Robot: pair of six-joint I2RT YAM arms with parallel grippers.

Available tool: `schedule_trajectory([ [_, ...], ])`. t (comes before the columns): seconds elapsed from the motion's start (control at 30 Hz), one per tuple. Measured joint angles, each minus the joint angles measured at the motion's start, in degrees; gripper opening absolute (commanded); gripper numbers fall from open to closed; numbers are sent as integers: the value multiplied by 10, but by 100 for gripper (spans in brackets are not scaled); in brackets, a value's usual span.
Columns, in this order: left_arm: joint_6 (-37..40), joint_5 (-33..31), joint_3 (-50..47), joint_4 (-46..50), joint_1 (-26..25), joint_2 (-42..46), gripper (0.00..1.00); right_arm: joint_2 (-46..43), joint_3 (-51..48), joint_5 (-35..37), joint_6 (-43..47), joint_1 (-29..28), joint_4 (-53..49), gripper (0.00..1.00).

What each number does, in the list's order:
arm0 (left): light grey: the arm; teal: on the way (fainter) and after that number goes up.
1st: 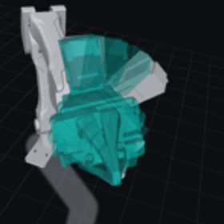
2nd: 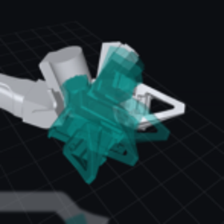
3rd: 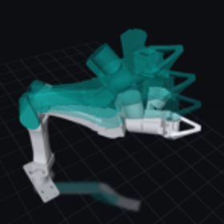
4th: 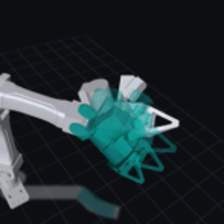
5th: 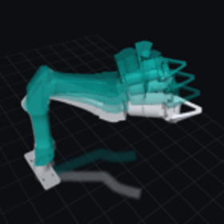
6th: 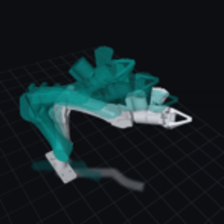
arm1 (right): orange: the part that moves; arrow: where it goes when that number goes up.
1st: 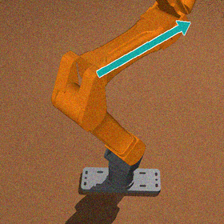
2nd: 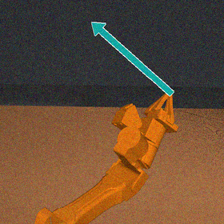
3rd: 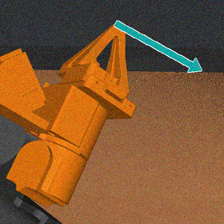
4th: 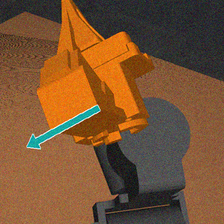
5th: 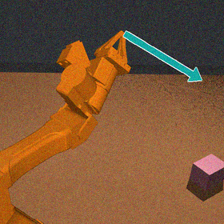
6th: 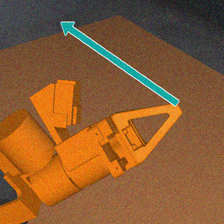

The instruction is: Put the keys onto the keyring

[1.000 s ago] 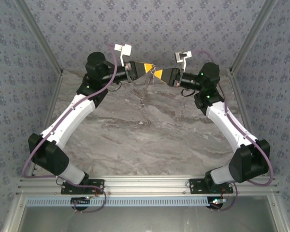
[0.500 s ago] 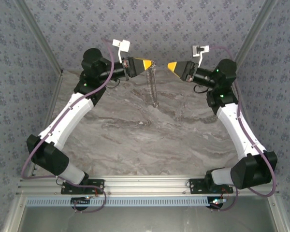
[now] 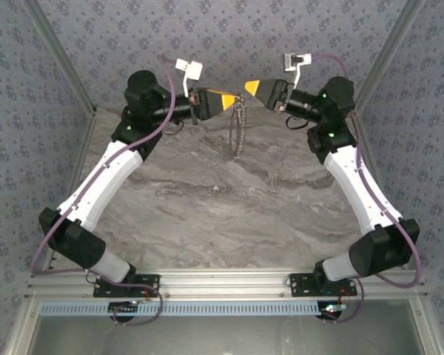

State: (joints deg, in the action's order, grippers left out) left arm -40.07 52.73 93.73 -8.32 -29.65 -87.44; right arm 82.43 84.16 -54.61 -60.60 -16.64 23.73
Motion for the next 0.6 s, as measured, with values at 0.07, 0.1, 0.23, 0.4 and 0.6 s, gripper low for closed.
schedule_trajectory([
  [0.07, 0, 0, 0, 1, -1, 0, 0, 3, 0, 0, 0, -7, 0, 31],
  [0.1, 1, 0, 0, 2, -1, 0, 0, 3, 0, 0, 0, -10, 0, 31],
  [0.23, 2, 0, 0, 6, -2, 0, 0, 3, 0, -1, 3, -21, 0, 29],
  [0.4, 3, 0, 0, 8, -2, 0, 0, 3, 0, -1, 7, -24, -5, 25],
  [0.6, 6, 0, 0, 8, -2, 0, 0, 2, -5, -3, 7, -24, -5, 27],
])
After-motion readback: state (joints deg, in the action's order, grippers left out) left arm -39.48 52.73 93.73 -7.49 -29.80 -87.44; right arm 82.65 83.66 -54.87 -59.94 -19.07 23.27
